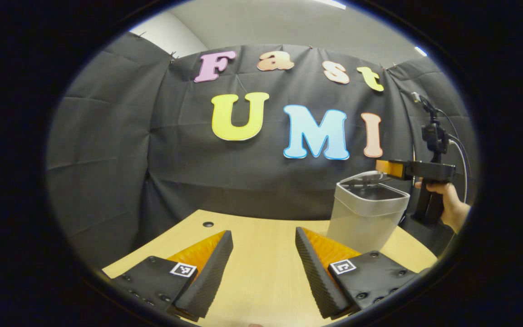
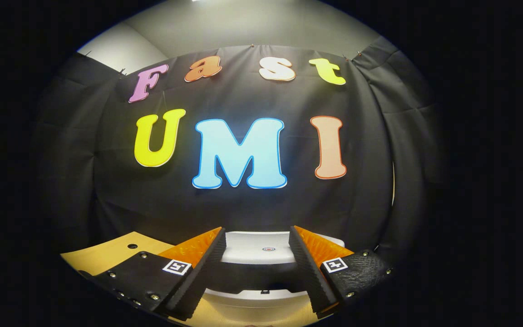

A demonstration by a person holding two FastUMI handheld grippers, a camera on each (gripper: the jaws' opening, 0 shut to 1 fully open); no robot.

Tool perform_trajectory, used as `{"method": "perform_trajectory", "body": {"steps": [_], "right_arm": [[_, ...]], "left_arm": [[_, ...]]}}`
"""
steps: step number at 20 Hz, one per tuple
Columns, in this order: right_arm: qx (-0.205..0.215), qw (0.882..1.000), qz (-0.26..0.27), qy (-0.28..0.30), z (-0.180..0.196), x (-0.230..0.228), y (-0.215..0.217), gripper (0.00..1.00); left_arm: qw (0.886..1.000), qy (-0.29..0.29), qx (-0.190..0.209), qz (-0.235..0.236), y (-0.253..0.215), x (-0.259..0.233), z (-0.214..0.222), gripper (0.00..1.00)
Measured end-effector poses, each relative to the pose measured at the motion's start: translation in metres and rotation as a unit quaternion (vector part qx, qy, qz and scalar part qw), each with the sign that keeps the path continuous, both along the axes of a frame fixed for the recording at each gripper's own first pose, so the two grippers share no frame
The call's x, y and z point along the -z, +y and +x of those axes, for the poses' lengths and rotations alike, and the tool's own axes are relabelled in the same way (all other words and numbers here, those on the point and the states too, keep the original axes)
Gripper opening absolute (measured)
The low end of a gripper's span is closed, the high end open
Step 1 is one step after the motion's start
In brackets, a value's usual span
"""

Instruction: Press the lid of the desktop garbage bin to open it, pick up the crumpled paper on the desktop and throw it into the bin, then pick up the pop can on the desktop and drop it into the bin, and finally close the garbage bin lid.

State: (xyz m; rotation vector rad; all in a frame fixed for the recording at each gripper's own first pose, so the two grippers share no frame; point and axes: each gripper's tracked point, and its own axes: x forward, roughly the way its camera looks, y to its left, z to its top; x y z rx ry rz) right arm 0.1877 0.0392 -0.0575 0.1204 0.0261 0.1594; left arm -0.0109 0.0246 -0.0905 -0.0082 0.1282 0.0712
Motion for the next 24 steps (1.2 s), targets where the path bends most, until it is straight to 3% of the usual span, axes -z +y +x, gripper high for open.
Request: {"method": "perform_trajectory", "body": {"steps": [3, 5, 20, 21, 24], "right_arm": [[0.005, 1.0, 0.005, 0.017, -0.002, 0.022, -0.001, 0.9], [0.005, 1.0, 0.01, 0.026, -0.003, 0.034, 0.0, 0.98], [0.004, 1.0, -0.003, 0.006, 0.025, 0.056, 0.002, 0.98], [0.002, 1.0, 0.002, 0.001, 0.025, 0.055, 0.002, 0.98], [0.002, 1.0, 0.006, -0.018, 0.027, 0.057, 0.003, 0.98]], "left_arm": [[1.0, -0.002, -0.003, 0.002, 0.002, -0.001, 0.0, 0.94], [1.0, -0.002, -0.003, 0.003, 0.004, -0.002, -0.001, 0.94], [1.0, 0.0, -0.01, 0.001, 0.0, 0.003, 0.011, 0.94], [1.0, 0.001, -0.01, 0.002, -0.001, 0.003, 0.011, 0.89], [1.0, 0.003, -0.008, 0.007, -0.003, 0.004, 0.017, 0.94]]}}
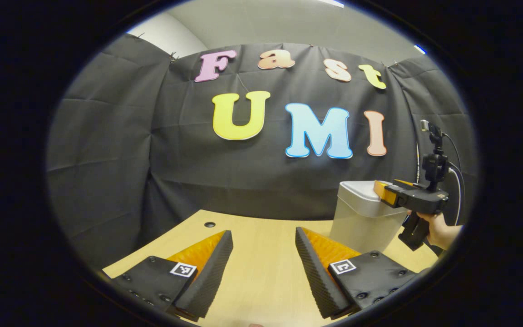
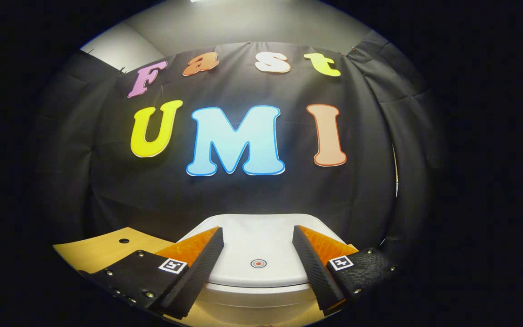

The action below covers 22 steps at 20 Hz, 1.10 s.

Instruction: Press the lid of the desktop garbage bin to open it, pick up the crumpled paper on the desktop and throw it into the bin, then pick up the pop can on the desktop and drop it into the bin, and finally close the garbage bin lid.

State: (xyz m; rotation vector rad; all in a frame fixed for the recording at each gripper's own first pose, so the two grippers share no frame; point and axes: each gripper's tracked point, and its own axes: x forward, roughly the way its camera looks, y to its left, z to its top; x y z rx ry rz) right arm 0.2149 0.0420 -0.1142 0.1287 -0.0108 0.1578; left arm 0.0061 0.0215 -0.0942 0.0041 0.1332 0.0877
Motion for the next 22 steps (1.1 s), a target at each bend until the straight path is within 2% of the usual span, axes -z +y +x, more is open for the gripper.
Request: {"method": "perform_trajectory", "body": {"steps": [1, 14, 18, 22], "right_arm": [[-0.002, 1.0, -0.007, -0.005, 0.0, 0.0, 0.001, 1.0], [-0.014, 1.0, -0.01, -0.005, 0.002, 0.006, 0.001, 0.99], [-0.016, 0.998, 0.001, 0.06, 0.003, 0.016, 0.003, 1.0], [-0.008, 0.999, -0.01, 0.031, 0.004, 0.008, 0.003, 1.0]], "left_arm": [[1.0, 0.0, 0.002, 0.001, -0.003, -0.001, 0.002, 0.94], [1.0, 0.005, 0.023, 0.007, -0.028, 0.002, 0.025, 0.94], [1.0, -0.001, 0.025, 0.008, -0.032, -0.004, 0.024, 0.94], [1.0, -0.007, 0.025, 0.015, -0.033, -0.01, 0.016, 0.94]]}}
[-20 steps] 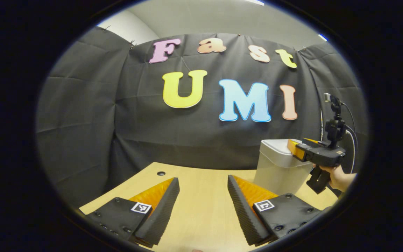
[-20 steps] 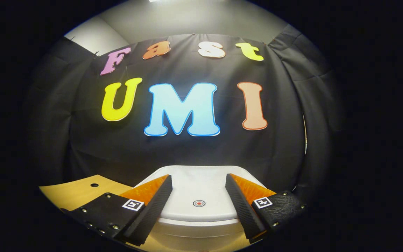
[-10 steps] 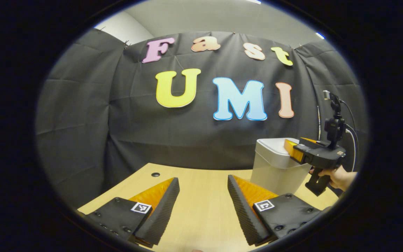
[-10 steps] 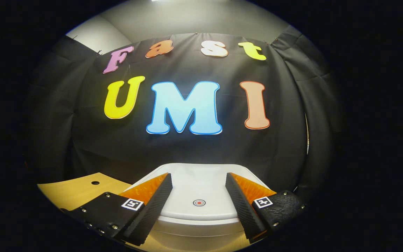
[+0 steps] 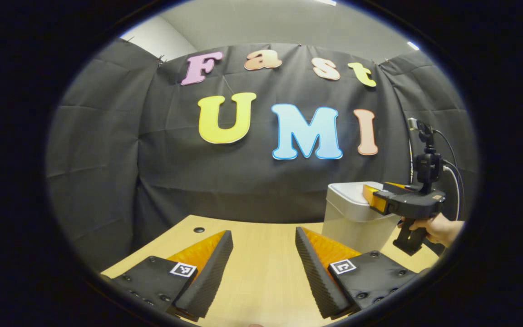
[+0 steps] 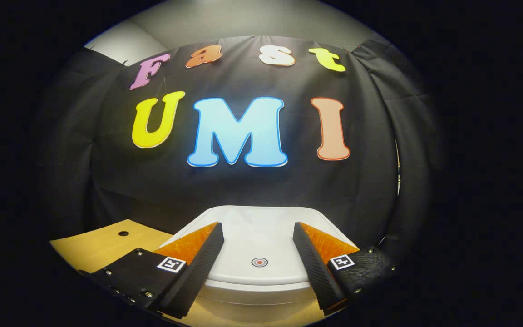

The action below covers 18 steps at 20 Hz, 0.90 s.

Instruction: Press the lid of the desktop garbage bin to open it, pick up the crumpled paper on the desktop and throw it into the bin, then pick up the pop can on the desktop and drop it into the bin, and finally close the garbage bin lid.

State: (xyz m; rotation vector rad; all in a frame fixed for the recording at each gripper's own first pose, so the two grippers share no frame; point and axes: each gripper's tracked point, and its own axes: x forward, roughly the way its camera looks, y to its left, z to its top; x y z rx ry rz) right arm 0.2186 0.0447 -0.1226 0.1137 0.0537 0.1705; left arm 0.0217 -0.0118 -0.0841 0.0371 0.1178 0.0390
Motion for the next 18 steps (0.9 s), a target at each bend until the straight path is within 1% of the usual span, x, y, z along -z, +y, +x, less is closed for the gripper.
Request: {"method": "perform_trajectory", "body": {"steps": [3, 5, 6, 9, 10, 11, 12, 13, 14, 18], "right_arm": [[0.001, 1.0, 0.002, -0.004, -0.001, -0.001, -0.001, 1.0], [0.003, 1.0, 0.015, 0.0, -0.002, -0.002, -0.002, 0.99], [0.004, 1.0, 0.021, -0.009, -0.002, -0.006, -0.002, 0.99], [0.003, 1.0, 0.012, 0.001, -0.003, -0.006, -0.003, 0.98], [0.006, 1.0, 0.007, 0.006, -0.006, -0.007, -0.005, 0.98], [0.01, 1.0, 0.003, 0.007, -0.011, -0.01, -0.007, 0.98], [0.01, 1.0, -0.002, 0.005, -0.017, -0.011, -0.007, 0.98], [0.013, 1.0, -0.005, 0.002, -0.024, -0.012, -0.007, 0.97], [0.014, 1.0, -0.006, -0.004, -0.035, -0.015, -0.009, 0.97], [0.008, 1.0, -0.004, -0.016, -0.088, -0.023, -0.012, 0.97]], "left_arm": [[1.0, -0.002, -0.004, -0.005, 0.001, -0.004, -0.01, 0.94], [1.0, -0.007, -0.007, -0.008, 0.002, -0.008, -0.017, 0.94], [1.0, -0.01, -0.007, -0.007, 0.001, -0.01, -0.022, 0.94], [1.0, -0.015, -0.011, -0.005, -0.001, -0.014, -0.03, 0.94], [1.0, -0.014, -0.013, -0.009, -0.002, -0.012, -0.033, 0.89], [1.0, -0.014, -0.013, -0.014, -0.003, -0.011, -0.038, 0.94], [1.0, -0.014, -0.015, -0.017, -0.005, -0.009, -0.038, 0.91], [1.0, -0.013, -0.016, -0.018, -0.006, -0.007, -0.041, 0.94], [1.0, -0.011, -0.017, -0.018, -0.008, -0.005, -0.043, 0.94], [1.0, -0.014, -0.017, -0.014, -0.013, -0.003, -0.051, 0.94]]}}
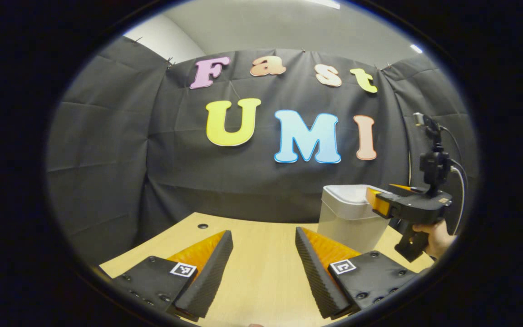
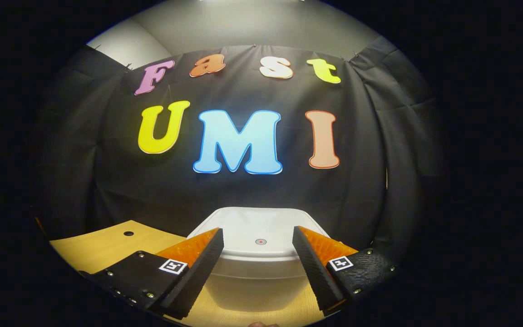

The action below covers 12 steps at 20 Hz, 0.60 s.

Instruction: Press the lid of the desktop garbage bin to open it, pick up the crumpled paper on the desktop and throw it into the bin, then pick up the pop can on the desktop and drop it into the bin, and finally close the garbage bin lid.

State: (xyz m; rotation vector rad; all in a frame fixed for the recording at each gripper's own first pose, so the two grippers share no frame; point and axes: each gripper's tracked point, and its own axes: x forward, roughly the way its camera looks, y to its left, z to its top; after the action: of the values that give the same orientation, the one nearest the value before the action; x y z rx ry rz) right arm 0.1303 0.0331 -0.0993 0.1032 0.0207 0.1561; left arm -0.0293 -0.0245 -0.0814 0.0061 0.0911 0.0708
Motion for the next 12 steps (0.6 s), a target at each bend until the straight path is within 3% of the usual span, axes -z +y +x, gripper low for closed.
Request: {"method": "perform_trajectory", "body": {"steps": [7, 12], "right_arm": [[-0.014, 1.0, 0.015, -0.015, -0.093, -0.021, -0.014, 0.97], [-0.01, 1.0, 0.005, -0.022, -0.151, -0.035, -0.009, 0.97]], "left_arm": [[1.0, -0.021, -0.016, 0.015, -0.008, -0.01, -0.018, 0.94], [1.0, -0.024, 0.002, 0.015, -0.017, -0.013, -0.025, 0.91]]}}
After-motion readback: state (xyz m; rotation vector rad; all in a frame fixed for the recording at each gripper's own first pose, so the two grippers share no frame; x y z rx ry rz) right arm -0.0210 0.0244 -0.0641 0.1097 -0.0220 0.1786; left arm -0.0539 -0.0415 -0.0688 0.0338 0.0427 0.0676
